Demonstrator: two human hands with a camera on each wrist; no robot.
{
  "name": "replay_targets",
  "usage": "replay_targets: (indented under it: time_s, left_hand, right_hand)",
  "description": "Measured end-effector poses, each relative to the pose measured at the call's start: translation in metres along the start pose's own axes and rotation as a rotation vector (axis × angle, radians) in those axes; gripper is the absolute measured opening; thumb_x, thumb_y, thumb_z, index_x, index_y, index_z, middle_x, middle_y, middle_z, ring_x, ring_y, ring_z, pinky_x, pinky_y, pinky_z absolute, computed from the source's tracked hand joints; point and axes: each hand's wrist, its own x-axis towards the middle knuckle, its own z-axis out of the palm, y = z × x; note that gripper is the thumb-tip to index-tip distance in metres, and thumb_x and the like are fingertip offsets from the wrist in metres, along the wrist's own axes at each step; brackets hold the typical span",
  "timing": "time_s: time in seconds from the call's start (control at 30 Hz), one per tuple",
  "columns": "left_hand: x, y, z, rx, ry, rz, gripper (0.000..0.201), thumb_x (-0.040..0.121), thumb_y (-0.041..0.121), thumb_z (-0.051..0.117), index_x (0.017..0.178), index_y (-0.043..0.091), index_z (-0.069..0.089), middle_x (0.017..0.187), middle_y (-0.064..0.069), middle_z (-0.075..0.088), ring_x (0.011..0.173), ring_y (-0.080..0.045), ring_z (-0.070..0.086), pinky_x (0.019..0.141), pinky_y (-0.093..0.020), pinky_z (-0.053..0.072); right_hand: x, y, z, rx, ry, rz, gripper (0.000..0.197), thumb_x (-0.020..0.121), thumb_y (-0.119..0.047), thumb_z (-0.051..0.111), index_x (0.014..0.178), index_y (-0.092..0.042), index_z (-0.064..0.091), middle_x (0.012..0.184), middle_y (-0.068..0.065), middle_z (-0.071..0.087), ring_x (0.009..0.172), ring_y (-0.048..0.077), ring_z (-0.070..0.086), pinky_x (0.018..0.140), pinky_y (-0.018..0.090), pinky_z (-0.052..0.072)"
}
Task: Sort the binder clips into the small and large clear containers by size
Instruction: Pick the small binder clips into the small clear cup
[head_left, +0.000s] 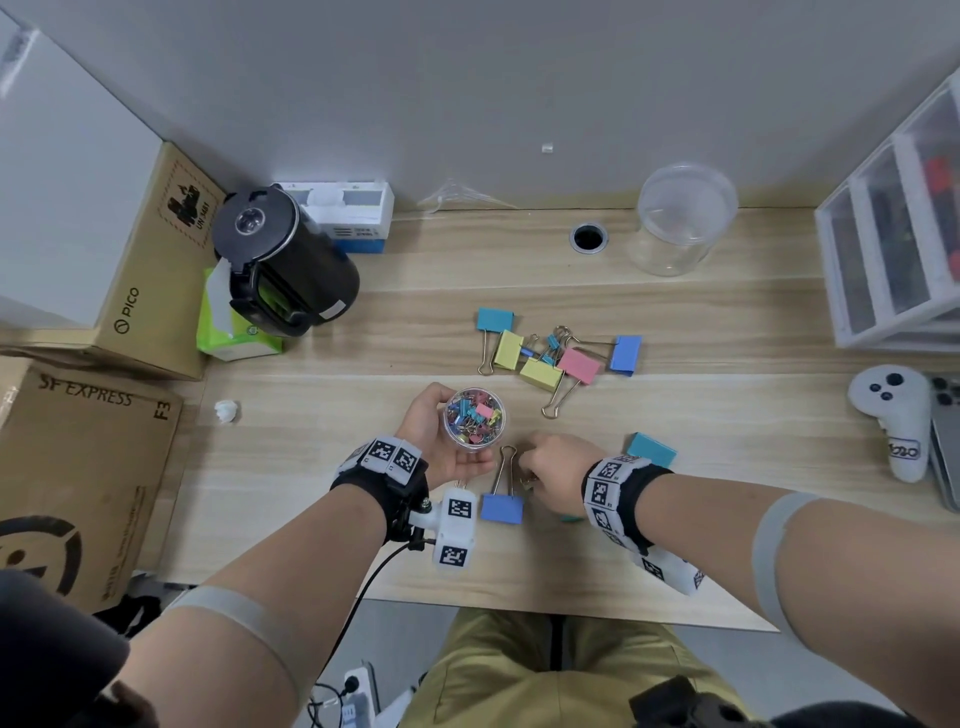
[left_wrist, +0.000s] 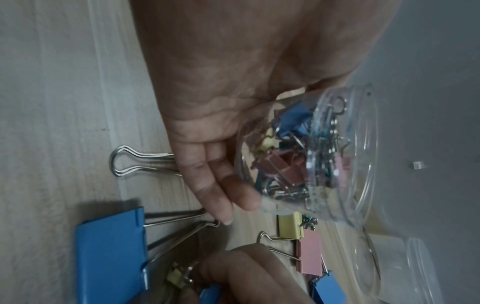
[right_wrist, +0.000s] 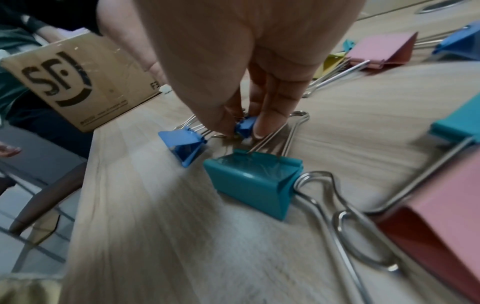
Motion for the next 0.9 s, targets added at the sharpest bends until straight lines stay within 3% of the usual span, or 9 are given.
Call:
replay_targets:
  time_s: [0.23, 0.47, 0.57, 0.73, 0.9]
  left_hand:
    - [0.005, 0.009, 0.009, 0.004, 0.000, 0.009, 0.054, 0.088, 0.042, 0.042, 0.116, -0.001, 0.062, 0.106, -0.026, 0.065, 0.076, -0.032, 0.059, 0.078, -0.043, 0.057]
    - [0.007, 0.011, 0.006, -0.004, 0.019, 0.012, 0.055, 0.087, 0.043, 0.044, 0.115, -0.001, 0.062, 0.101, -0.024, 0.067, 0.075, -0.033, 0.061, 0.079, -0.042, 0.056]
    - [0.007, 0.010, 0.003, -0.010, 0.023, 0.012, 0.055, 0.087, 0.043, 0.044, 0.115, -0.001, 0.063, 0.103, -0.025, 0.067, 0.079, -0.034, 0.062, 0.081, -0.042, 0.056]
    - [0.007, 0.009, 0.000, -0.020, 0.034, 0.009, 0.055, 0.087, 0.044, 0.044, 0.115, 0.000, 0.063, 0.109, -0.025, 0.066, 0.086, -0.035, 0.062, 0.084, -0.044, 0.055]
    - [0.006, 0.008, -0.001, -0.014, 0.034, 0.008, 0.054, 0.087, 0.044, 0.043, 0.117, 0.002, 0.062, 0.109, -0.025, 0.066, 0.092, -0.035, 0.061, 0.082, -0.043, 0.056]
  right_hand:
    - [-0.006, 0.013, -0.013, 0.000, -0.014, -0.126, 0.026, 0.087, -0.021, 0.058, 0.111, -0.015, 0.061, 0.111, 0.008, 0.057, 0.095, 0.032, 0.059, 0.071, 0.035, 0.046]
    - [-0.002, 0.006, -0.011, 0.032, -0.009, -0.154, 0.047, 0.084, -0.020, 0.058, 0.127, -0.019, 0.039, 0.108, 0.009, 0.057, 0.090, 0.034, 0.061, 0.072, 0.046, 0.055]
    - [0.002, 0.004, -0.008, -0.011, -0.020, -0.194, 0.048, 0.082, -0.021, 0.058, 0.128, -0.021, 0.044, 0.112, 0.008, 0.057, 0.094, 0.033, 0.060, 0.072, 0.043, 0.054]
    - [0.003, 0.002, -0.003, -0.031, 0.005, -0.236, 0.031, 0.087, -0.018, 0.052, 0.118, -0.021, 0.054, 0.114, 0.007, 0.054, 0.096, 0.034, 0.060, 0.070, 0.039, 0.051]
    - [0.002, 0.002, -0.004, -0.023, -0.019, -0.218, 0.024, 0.092, -0.019, 0.050, 0.113, -0.015, 0.060, 0.115, 0.009, 0.054, 0.098, 0.033, 0.058, 0.072, 0.037, 0.047]
